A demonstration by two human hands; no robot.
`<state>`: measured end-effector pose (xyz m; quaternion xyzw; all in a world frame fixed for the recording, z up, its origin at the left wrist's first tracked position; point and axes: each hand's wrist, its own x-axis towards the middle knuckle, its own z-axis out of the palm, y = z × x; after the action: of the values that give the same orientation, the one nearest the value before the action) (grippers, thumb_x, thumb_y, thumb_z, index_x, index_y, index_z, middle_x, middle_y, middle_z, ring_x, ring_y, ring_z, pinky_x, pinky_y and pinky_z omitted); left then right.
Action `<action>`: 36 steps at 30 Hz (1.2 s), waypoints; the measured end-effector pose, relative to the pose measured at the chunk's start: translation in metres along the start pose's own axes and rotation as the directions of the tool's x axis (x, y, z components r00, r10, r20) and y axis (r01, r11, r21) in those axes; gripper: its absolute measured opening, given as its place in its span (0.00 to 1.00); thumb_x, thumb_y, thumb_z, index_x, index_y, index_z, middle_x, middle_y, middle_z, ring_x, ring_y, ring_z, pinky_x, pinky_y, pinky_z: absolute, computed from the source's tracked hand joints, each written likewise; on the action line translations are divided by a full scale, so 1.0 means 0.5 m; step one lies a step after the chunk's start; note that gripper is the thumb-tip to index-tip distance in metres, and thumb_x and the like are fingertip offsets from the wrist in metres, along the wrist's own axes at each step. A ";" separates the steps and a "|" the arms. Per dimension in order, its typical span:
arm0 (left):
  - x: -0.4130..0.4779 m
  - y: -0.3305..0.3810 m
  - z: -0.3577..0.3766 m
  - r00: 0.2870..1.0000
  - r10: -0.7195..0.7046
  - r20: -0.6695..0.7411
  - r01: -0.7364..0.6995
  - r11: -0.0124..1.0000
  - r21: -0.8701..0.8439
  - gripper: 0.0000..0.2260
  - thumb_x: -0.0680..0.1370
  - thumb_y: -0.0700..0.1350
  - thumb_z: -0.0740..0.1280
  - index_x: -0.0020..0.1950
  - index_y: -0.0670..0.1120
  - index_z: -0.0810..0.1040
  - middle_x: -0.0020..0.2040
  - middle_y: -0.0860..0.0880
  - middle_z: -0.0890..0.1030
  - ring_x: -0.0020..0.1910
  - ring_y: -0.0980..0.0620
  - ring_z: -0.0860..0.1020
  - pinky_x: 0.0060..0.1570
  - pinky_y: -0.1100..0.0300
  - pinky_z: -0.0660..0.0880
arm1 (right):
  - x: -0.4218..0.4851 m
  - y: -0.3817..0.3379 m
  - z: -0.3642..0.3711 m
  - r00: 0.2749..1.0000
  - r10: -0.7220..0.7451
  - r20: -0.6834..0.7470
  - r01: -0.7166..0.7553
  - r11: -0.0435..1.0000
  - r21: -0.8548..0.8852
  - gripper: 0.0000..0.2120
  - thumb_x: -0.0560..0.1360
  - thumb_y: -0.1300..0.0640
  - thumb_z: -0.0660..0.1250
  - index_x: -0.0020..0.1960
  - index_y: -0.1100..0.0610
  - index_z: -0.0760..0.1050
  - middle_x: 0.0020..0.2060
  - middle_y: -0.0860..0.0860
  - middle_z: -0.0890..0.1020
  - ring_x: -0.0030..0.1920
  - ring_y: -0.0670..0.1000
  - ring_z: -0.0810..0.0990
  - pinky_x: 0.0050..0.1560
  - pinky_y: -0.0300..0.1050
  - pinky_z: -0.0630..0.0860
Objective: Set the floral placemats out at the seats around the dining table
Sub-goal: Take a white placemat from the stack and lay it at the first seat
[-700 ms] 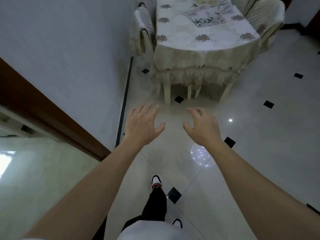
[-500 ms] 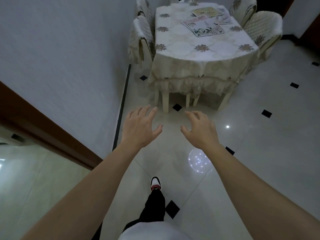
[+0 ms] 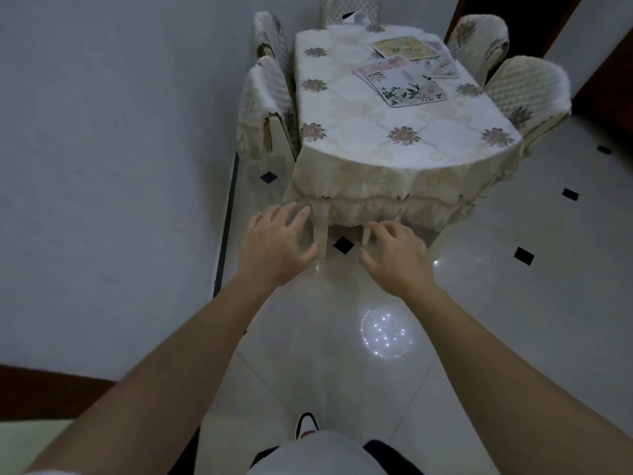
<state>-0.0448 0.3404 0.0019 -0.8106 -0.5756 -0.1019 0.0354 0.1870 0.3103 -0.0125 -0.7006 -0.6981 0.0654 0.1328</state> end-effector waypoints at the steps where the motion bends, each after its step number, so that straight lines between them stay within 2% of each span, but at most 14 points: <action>1: 0.024 -0.006 0.004 1.000 0.007 -0.010 -0.007 1.000 -0.007 0.30 0.75 0.65 0.56 0.73 0.51 0.65 0.71 0.47 0.72 0.69 0.45 0.70 0.66 0.45 0.68 | 0.023 0.001 0.003 1.000 0.009 0.001 -0.009 1.000 -0.005 0.25 0.75 0.43 0.61 0.69 0.50 0.69 0.64 0.52 0.75 0.66 0.54 0.71 0.67 0.55 0.67; 12: 0.330 -0.030 0.086 0.998 0.060 -0.001 -0.060 0.998 -0.003 0.29 0.75 0.65 0.56 0.73 0.52 0.66 0.71 0.47 0.71 0.69 0.45 0.69 0.66 0.45 0.68 | 0.302 0.084 0.032 0.998 0.061 -0.032 -0.061 0.998 0.001 0.24 0.74 0.43 0.62 0.68 0.48 0.69 0.63 0.51 0.76 0.63 0.54 0.73 0.63 0.55 0.68; 17: 0.502 -0.004 0.131 0.997 0.069 -0.018 -0.069 0.998 0.003 0.29 0.75 0.63 0.59 0.71 0.50 0.70 0.69 0.47 0.74 0.68 0.45 0.71 0.64 0.46 0.69 | 0.470 0.170 0.038 0.996 0.085 -0.035 -0.084 0.996 0.031 0.25 0.73 0.44 0.63 0.69 0.49 0.69 0.64 0.52 0.75 0.65 0.55 0.72 0.64 0.55 0.68; 21: 0.649 0.012 0.165 0.997 0.068 0.024 -0.070 0.996 0.048 0.30 0.75 0.65 0.57 0.73 0.51 0.68 0.71 0.47 0.73 0.69 0.46 0.71 0.64 0.46 0.70 | 0.605 0.245 0.038 0.996 0.082 -0.015 -0.081 0.994 0.069 0.27 0.74 0.45 0.63 0.71 0.51 0.68 0.66 0.54 0.74 0.67 0.56 0.70 0.67 0.57 0.68; 26: 0.849 0.039 0.182 0.998 0.042 0.035 -0.045 0.996 0.078 0.31 0.75 0.65 0.54 0.74 0.52 0.66 0.72 0.48 0.71 0.70 0.45 0.69 0.68 0.45 0.67 | 0.784 0.338 0.000 0.996 0.090 -0.019 -0.090 0.996 0.022 0.27 0.75 0.43 0.62 0.71 0.49 0.68 0.66 0.53 0.74 0.66 0.56 0.71 0.65 0.56 0.68; 36: 1.062 0.056 0.231 0.999 0.033 0.030 -0.035 0.996 0.077 0.29 0.76 0.65 0.55 0.73 0.52 0.67 0.72 0.48 0.71 0.70 0.45 0.69 0.65 0.46 0.69 | 0.984 0.425 -0.007 0.995 0.094 -0.011 -0.094 0.994 0.056 0.25 0.74 0.45 0.63 0.70 0.50 0.69 0.65 0.53 0.75 0.66 0.56 0.71 0.64 0.54 0.67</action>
<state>0.1639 0.8428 0.0001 -0.8196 -0.5658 -0.0672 0.0604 0.4003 0.8017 -0.0217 -0.7291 -0.6613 0.0862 0.1537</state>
